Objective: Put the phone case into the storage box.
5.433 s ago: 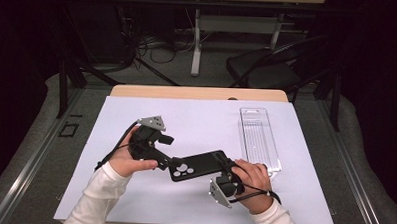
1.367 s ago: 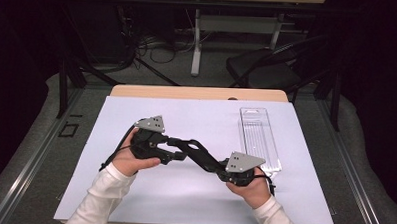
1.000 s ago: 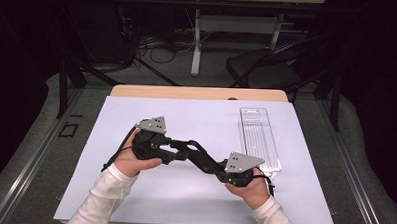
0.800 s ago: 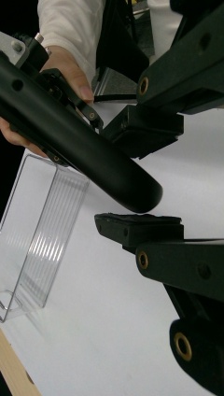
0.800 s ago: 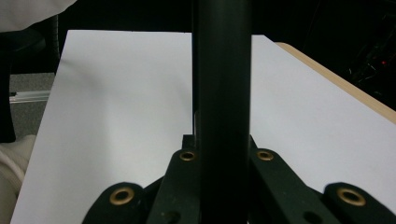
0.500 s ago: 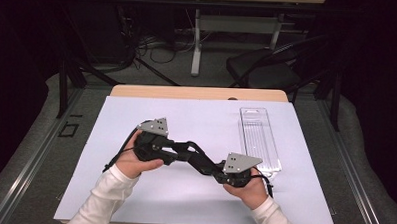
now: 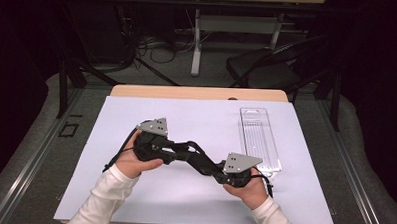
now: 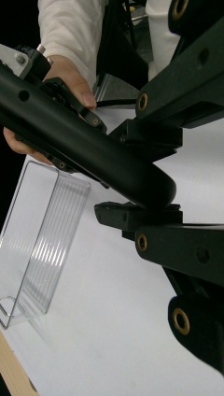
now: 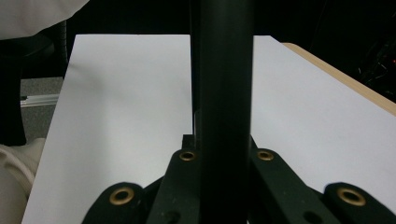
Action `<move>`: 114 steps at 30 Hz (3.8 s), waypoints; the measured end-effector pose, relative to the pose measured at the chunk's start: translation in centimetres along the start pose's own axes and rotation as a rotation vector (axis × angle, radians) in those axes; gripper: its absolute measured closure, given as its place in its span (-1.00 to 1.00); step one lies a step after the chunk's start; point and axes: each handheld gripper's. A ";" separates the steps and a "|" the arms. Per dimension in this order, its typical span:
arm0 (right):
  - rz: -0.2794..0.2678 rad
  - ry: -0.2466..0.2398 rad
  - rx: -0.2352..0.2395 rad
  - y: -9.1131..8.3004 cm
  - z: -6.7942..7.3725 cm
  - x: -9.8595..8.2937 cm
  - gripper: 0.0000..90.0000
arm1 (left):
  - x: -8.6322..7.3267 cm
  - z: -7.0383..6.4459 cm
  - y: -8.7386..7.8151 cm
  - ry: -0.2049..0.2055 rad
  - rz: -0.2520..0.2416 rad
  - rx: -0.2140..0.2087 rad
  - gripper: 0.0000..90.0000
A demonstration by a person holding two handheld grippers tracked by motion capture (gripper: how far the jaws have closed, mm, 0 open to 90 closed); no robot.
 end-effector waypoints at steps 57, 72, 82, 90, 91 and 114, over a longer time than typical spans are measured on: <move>0.013 0.041 0.000 0.4 -0.2 -0.4 0.42 | -0.4 0.7 0.4 -0.057 0.041 -0.040 0.81; 0.015 0.019 -0.079 0.3 -0.1 -0.1 0.00 | -0.6 1.3 0.4 -0.124 0.046 -0.027 0.81; 0.016 -0.004 -0.116 0.0 -0.1 0.3 -0.04 | -0.6 1.8 0.0 -0.168 0.075 -0.009 0.81; 0.029 -0.036 -0.146 -0.3 0.0 0.6 -0.04 | -0.7 2.1 -0.9 -0.219 0.079 0.044 0.80; 0.028 -0.040 -0.151 -0.3 0.0 0.6 -0.04 | -0.7 2.2 -1.0 -0.226 0.075 0.044 0.81; 0.078 -0.056 -0.225 -0.7 -0.2 0.6 -0.12 | -0.9 3.2 -1.5 -0.327 0.086 0.045 0.81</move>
Point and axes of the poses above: each handheld gripper's, and its own axes: y roughly forward along the jaws, x roughly out of its top, z roughly to its left, and after that the axes turned 3 degrees about -y, right-handed
